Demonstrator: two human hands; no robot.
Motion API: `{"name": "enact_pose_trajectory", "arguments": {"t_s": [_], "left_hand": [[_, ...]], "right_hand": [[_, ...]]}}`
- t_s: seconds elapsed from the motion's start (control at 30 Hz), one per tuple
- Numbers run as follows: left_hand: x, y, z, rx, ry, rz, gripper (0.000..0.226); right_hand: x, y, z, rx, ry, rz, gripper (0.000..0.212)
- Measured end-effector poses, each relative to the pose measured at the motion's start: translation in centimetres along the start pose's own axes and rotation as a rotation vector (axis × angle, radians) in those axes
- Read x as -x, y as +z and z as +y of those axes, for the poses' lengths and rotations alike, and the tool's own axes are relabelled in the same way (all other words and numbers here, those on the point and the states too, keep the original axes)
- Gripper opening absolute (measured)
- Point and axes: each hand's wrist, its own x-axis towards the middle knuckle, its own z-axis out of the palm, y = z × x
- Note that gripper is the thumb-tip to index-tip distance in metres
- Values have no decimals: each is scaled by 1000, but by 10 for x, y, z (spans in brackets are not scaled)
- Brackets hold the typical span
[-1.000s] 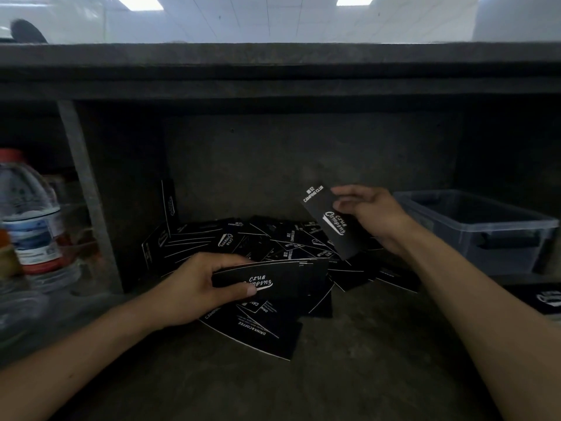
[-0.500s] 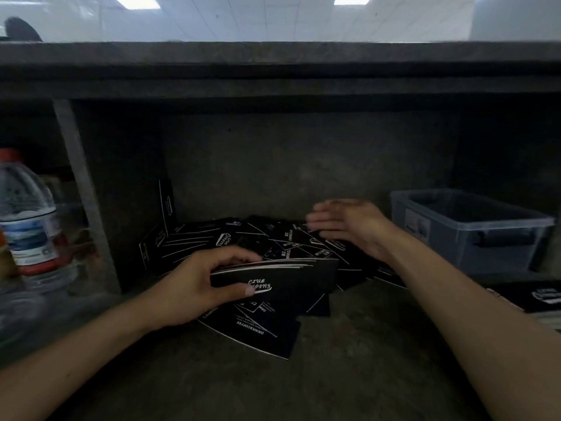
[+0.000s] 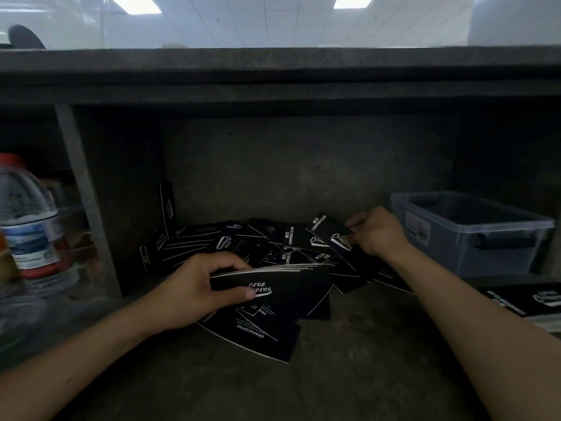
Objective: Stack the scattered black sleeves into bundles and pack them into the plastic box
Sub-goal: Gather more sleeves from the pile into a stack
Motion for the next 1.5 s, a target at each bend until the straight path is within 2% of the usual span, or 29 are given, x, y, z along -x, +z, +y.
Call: {"name": "enact_pose_trajectory", "arguments": {"t_s": [0.03,0.1,0.17,0.2,0.3,0.33,0.37,0.4,0.43,0.47,0.5,0.53,0.6,0.7,0.73,0.8,0.87,0.9,0.97,1.03,1.07,1.1,1.17,1.23,1.3,1.37,1.5], "left_hand": [[0,0,-1,-3,2,5,19],[-1,-1,-3,-15,7,15,18],[-1,-1,-6,-40,30,28,20],[-2,-2,-8,-54,40,39,25],[-2,-1,-9,-22,11,70,51],[-2,-1,-8,-8,4,69,58],[-2,-1,-8,-5,6,62,60],[-3,-1,-7,-14,8,49,58],[-2,-1,-6,-23,9,34,52],[-2,0,-4,-34,10,22,44],[-2,0,-3,-38,11,12,36],[-2,0,-2,-40,7,6,31],[-1,0,-1,-27,-10,1,27],[-1,-1,-1,-22,-20,6,25],[-1,0,-2,-21,-21,7,26],[-1,0,-3,-31,-21,25,32],[-1,0,-7,-52,-17,68,49],[-1,-1,-9,-53,-18,85,60],[-1,-1,-11,-39,-28,90,78],[-1,0,-11,0,-26,70,84],[-2,0,-10,10,-17,57,81],[-2,0,-9,-2,-8,46,74],[-2,0,-5,-40,3,26,53],[-1,0,-3,-50,11,17,38],[-1,0,-3,-42,6,19,36],[-1,0,-4,-43,-1,31,41],[-1,0,-4,-43,-10,41,44]], "right_hand": [[-1,-2,-1,-15,-7,55,19],[3,-6,-6,-165,-55,127,19],[13,-10,-18,-496,-126,40,22],[21,-13,-24,-581,-171,-84,20],[41,-17,-36,-421,-232,-656,19],[44,-15,-37,-419,-235,-798,21],[42,-13,-37,-471,-223,-857,22],[40,-11,-36,-540,-203,-822,22],[35,-6,-33,-581,-194,-693,20],[29,-2,-28,-520,-214,-489,18],[19,1,-21,-341,-253,-287,20],[14,4,-14,-109,-289,-183,26],[13,9,-4,175,-279,-221,44],[11,8,2,137,-162,-297,52],[10,6,2,99,-163,-269,48],[9,2,-3,-25,-212,-154,26],[13,-5,-13,-271,-242,-131,12],[19,-9,-18,-371,-247,-194,14],[31,-16,-29,-424,-268,-472,18],[41,-18,-34,-409,-288,-782,22],[43,-17,-35,-438,-292,-832,24],[41,-13,-36,-489,-283,-791,26],[32,-3,-32,-571,-251,-498,21],[21,8,-24,-384,-300,-209,23],[19,18,-14,-45,-383,-225,41],[22,26,-9,136,-402,-294,53],[18,23,-10,10,-308,-261,54]]}}
